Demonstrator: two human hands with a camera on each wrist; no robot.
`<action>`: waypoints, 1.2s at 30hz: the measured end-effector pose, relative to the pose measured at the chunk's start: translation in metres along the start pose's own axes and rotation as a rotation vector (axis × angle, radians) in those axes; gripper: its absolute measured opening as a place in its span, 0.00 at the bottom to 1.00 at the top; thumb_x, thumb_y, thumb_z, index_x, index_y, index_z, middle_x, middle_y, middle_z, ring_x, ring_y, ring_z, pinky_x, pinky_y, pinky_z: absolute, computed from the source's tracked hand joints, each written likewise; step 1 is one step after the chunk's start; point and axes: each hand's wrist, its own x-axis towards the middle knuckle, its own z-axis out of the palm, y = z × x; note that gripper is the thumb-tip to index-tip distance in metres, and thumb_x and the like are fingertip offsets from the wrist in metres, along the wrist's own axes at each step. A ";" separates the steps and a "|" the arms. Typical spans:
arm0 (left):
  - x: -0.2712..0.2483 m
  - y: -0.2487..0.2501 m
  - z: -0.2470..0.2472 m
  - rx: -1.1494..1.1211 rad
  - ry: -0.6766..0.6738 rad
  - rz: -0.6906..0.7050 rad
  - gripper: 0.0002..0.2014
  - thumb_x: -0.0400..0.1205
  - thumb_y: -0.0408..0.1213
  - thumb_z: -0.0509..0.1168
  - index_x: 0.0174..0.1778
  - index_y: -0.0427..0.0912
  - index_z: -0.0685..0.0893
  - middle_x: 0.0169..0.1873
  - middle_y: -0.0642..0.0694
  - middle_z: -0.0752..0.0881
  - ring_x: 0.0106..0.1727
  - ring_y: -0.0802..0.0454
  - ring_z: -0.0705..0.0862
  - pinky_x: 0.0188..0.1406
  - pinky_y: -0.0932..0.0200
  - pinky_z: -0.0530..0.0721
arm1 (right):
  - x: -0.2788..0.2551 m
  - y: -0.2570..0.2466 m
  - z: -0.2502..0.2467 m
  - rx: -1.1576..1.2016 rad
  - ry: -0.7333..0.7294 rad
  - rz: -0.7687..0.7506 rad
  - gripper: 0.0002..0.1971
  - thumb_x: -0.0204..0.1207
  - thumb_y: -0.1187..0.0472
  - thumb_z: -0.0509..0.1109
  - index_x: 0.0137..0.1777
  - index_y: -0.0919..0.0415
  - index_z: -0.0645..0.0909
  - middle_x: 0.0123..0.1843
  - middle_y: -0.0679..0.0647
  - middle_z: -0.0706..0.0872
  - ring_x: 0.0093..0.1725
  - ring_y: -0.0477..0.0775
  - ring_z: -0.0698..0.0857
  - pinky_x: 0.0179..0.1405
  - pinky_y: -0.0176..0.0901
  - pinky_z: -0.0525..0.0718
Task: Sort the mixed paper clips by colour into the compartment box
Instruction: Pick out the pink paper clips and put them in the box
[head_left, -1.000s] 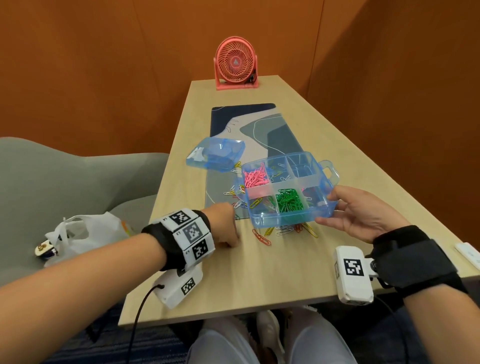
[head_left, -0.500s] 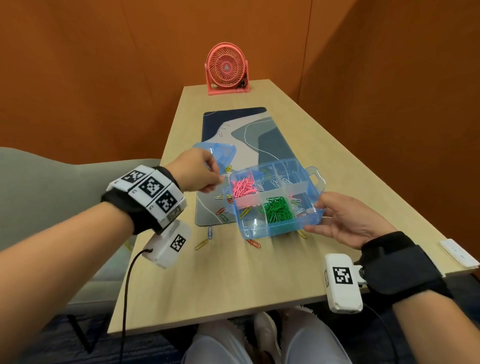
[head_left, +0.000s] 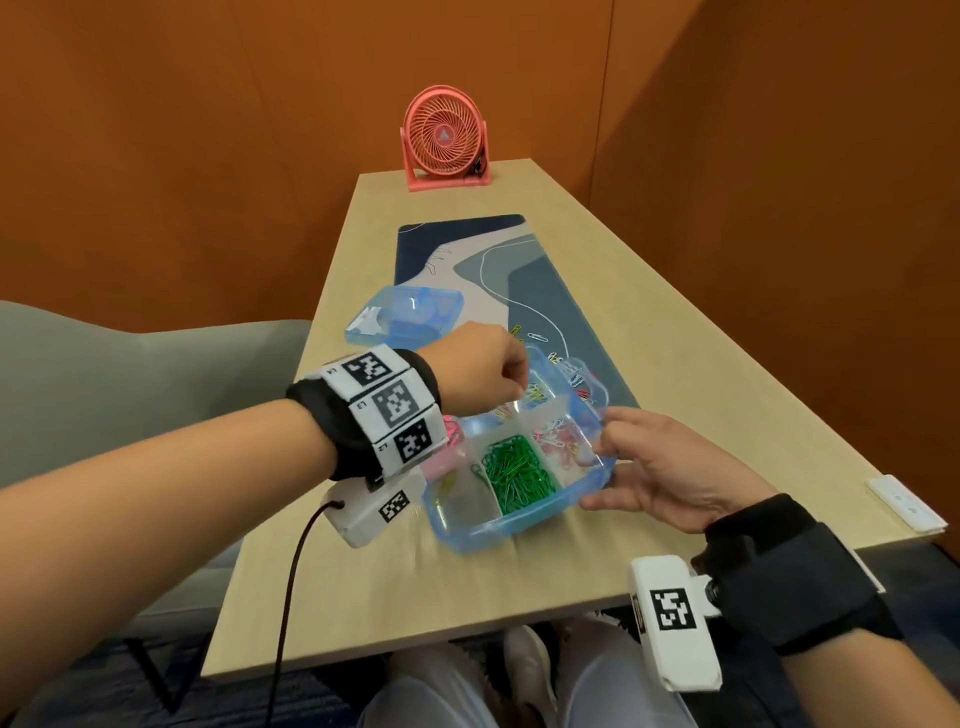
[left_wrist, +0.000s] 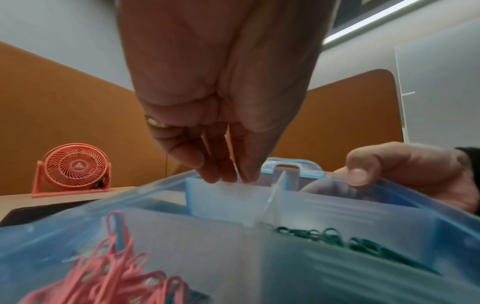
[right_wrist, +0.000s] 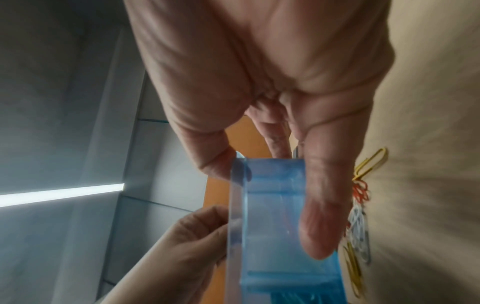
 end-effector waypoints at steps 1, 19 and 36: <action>0.001 0.001 0.002 0.018 -0.007 0.003 0.05 0.79 0.34 0.66 0.45 0.42 0.87 0.43 0.48 0.88 0.43 0.53 0.82 0.44 0.60 0.80 | -0.001 0.002 0.001 -0.007 -0.012 0.003 0.17 0.76 0.75 0.59 0.62 0.65 0.81 0.53 0.63 0.83 0.50 0.64 0.84 0.36 0.51 0.91; -0.001 -0.004 0.014 0.259 -0.084 -0.084 0.06 0.73 0.45 0.73 0.42 0.48 0.90 0.40 0.51 0.89 0.38 0.53 0.80 0.35 0.62 0.75 | -0.005 0.011 0.018 -0.033 -0.142 0.032 0.16 0.76 0.76 0.58 0.54 0.60 0.82 0.41 0.56 0.86 0.38 0.58 0.86 0.34 0.50 0.90; -0.007 0.005 0.002 0.707 -0.205 0.218 0.07 0.73 0.39 0.65 0.44 0.51 0.87 0.31 0.50 0.79 0.34 0.50 0.74 0.23 0.66 0.59 | -0.008 0.009 0.019 -0.007 -0.155 0.065 0.18 0.77 0.75 0.56 0.64 0.68 0.79 0.50 0.64 0.80 0.48 0.65 0.80 0.30 0.48 0.90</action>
